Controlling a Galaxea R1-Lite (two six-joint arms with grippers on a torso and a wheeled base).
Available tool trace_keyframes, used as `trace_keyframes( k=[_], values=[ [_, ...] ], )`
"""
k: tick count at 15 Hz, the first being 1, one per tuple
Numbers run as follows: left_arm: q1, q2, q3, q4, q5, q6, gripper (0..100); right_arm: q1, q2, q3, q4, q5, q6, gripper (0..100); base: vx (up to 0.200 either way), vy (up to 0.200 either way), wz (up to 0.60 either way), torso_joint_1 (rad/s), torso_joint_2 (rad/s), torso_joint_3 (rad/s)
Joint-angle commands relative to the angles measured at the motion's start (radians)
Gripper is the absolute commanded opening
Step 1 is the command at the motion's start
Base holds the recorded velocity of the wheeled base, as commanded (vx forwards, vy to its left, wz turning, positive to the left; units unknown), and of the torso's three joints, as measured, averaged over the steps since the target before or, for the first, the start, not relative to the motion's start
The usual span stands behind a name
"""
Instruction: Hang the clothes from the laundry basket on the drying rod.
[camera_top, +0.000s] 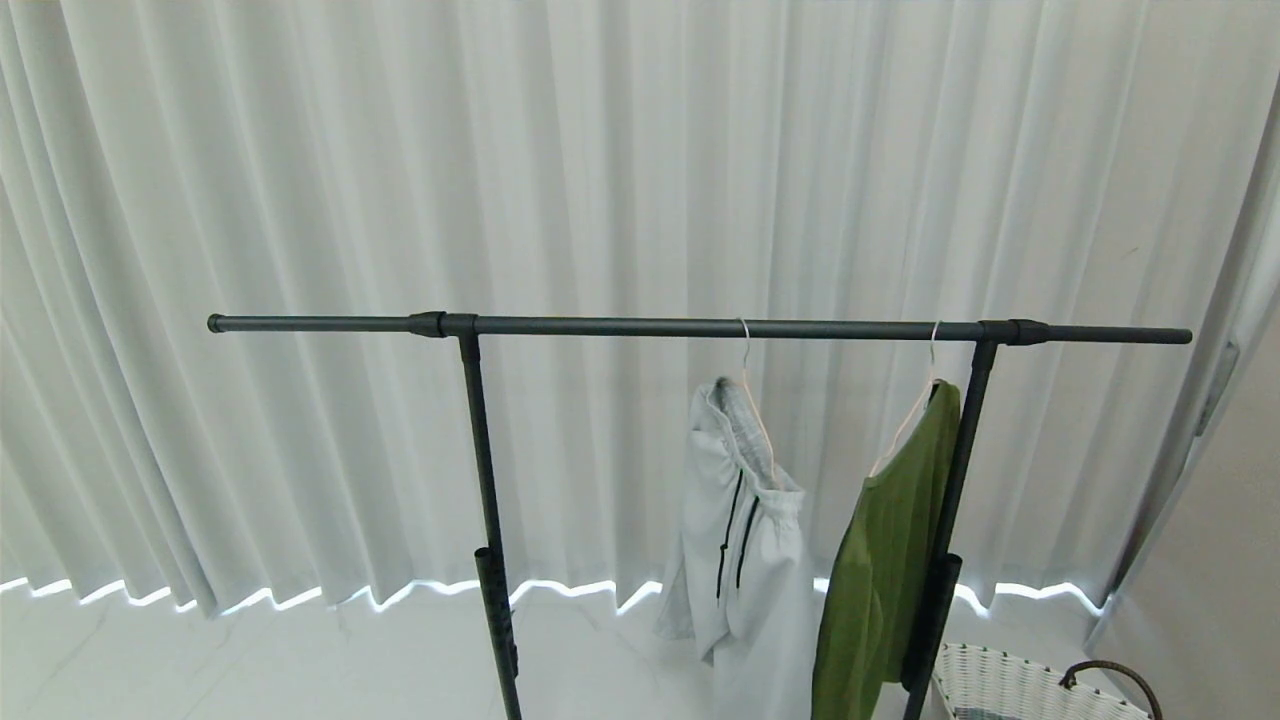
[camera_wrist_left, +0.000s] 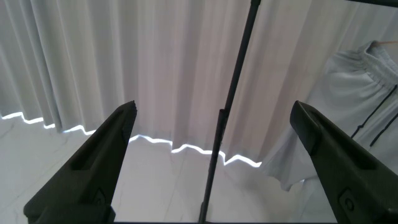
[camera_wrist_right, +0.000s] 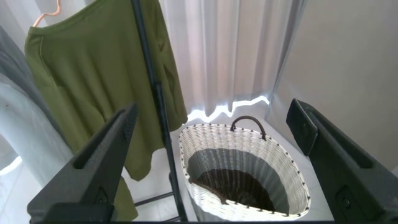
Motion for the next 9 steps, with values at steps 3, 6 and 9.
trace_keyframes(
  k=[3, 6, 9],
  values=[
    [0.000, 0.000, 0.000, 0.000, 0.000, 0.000, 100, 0.000, 0.001, 0.000, 0.000, 0.000, -0.001, 100, 0.000, 0.000, 0.00, 0.000, 0.00, 0.000],
    [0.000, 0.000, 0.000, 0.000, 0.000, 0.000, 100, 0.000, 0.001, 0.000, 0.000, 0.000, 0.000, 100, 0.000, 0.000, 0.00, 0.000, 0.00, 0.000],
    [0.000, 0.000, 0.000, 0.000, 0.000, 0.000, 100, 0.000, 0.001, 0.000, 0.000, 0.000, 0.000, 100, 0.000, 0.000, 0.00, 0.000, 0.00, 0.000]
  ],
)
